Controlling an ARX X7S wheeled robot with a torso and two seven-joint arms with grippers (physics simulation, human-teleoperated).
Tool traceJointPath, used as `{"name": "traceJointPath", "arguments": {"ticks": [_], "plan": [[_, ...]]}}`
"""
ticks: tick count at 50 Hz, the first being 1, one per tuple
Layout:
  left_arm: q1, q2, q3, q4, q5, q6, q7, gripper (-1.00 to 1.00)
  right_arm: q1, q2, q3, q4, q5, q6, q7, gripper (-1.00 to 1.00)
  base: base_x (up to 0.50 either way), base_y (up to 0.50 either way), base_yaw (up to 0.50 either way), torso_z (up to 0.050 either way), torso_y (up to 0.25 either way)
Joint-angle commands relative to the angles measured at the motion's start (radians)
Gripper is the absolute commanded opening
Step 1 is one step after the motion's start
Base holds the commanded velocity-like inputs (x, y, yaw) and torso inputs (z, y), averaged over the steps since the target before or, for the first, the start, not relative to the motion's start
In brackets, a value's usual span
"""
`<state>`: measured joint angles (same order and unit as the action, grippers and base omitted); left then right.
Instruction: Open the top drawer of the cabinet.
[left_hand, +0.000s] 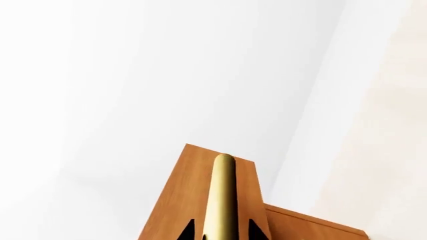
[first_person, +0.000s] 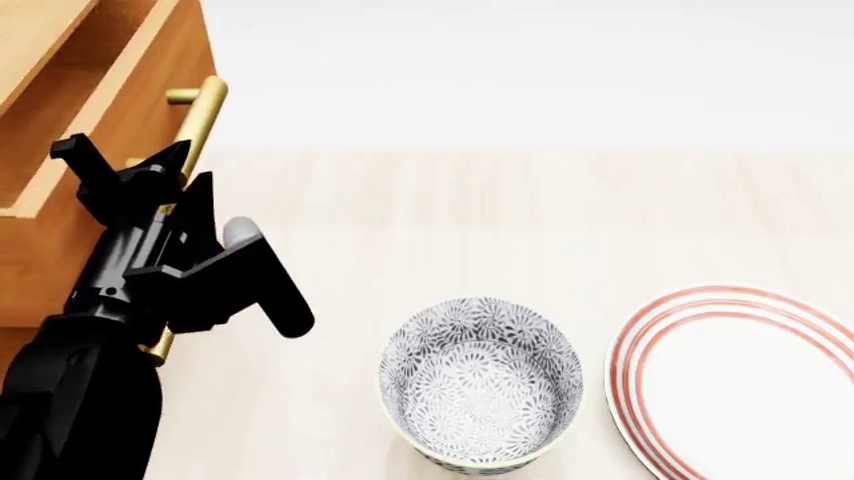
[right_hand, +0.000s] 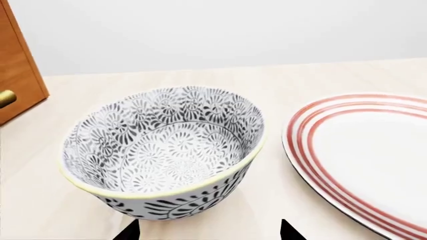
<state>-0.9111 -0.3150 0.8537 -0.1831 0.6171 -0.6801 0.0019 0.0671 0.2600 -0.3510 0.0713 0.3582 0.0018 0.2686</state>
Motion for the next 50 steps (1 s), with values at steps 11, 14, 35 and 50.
{"name": "traceJointPath", "arguments": {"ticks": [11, 14, 35, 50], "plan": [[-0.002, 0.048, 0.051, 0.072, 0.077, 0.005, 0.006, -1.00, 0.001, 0.006, -0.010, 0.001, 0.011, -0.002, -0.002, 1.00, -0.01, 0.00, 0.00, 0.000, 0.004], [-0.003, 0.051, 0.058, 0.078, 0.080, 0.005, 0.010, -1.00, 0.000, 0.007, -0.011, 0.000, 0.012, -0.001, -0.002, 1.00, -0.01, 0.00, 0.00, 0.000, 0.003], [-0.005, 0.059, 0.086, 0.110, 0.093, 0.009, 0.023, -1.00, 0.004, 0.008, -0.019, 0.011, 0.018, -0.010, -0.004, 1.00, -0.01, 0.00, 0.00, 0.000, 0.004], [-0.008, 0.065, 0.063, 0.104, 0.093, -0.013, -0.001, 1.00, 0.008, 0.009, -0.019, 0.022, 0.031, -0.006, -0.004, 1.00, 0.00, 0.00, 0.00, 0.000, 0.001]]}}
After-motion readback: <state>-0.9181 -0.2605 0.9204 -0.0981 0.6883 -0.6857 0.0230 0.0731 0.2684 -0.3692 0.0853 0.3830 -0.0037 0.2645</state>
